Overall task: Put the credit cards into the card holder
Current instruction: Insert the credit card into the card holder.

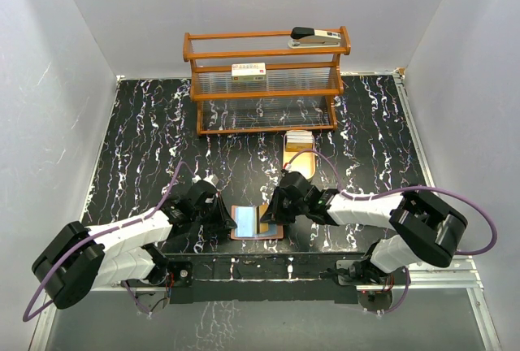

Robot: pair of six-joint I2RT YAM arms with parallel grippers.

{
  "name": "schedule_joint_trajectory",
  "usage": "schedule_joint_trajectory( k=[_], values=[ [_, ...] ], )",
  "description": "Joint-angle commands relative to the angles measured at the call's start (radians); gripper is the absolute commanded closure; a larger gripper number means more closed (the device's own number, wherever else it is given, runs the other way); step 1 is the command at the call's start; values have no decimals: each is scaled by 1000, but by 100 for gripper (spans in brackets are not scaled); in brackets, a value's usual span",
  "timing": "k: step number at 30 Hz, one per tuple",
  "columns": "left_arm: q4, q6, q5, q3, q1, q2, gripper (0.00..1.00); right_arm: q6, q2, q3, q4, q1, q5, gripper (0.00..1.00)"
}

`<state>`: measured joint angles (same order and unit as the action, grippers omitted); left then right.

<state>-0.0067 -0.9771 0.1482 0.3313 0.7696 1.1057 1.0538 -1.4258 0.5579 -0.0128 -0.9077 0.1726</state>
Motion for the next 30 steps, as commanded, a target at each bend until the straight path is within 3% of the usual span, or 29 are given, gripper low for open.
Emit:
schedule_joint_trajectory(
  k=[1,10,24,30],
  values=[
    [-17,6,-12,-24,5,-3,100,12,4,-41,-55,-2,25,99],
    [-12,5,-7,-29,5,-4,100,12,-6,-37,-12,7,11,80],
    [-10,3,-6,-32,6,-8,100,-29,65,-13,120,7,-59,74],
    [-4,2,-2,-31,6,-2,100,-42,67,-16,129,7,-68,81]
  ],
)
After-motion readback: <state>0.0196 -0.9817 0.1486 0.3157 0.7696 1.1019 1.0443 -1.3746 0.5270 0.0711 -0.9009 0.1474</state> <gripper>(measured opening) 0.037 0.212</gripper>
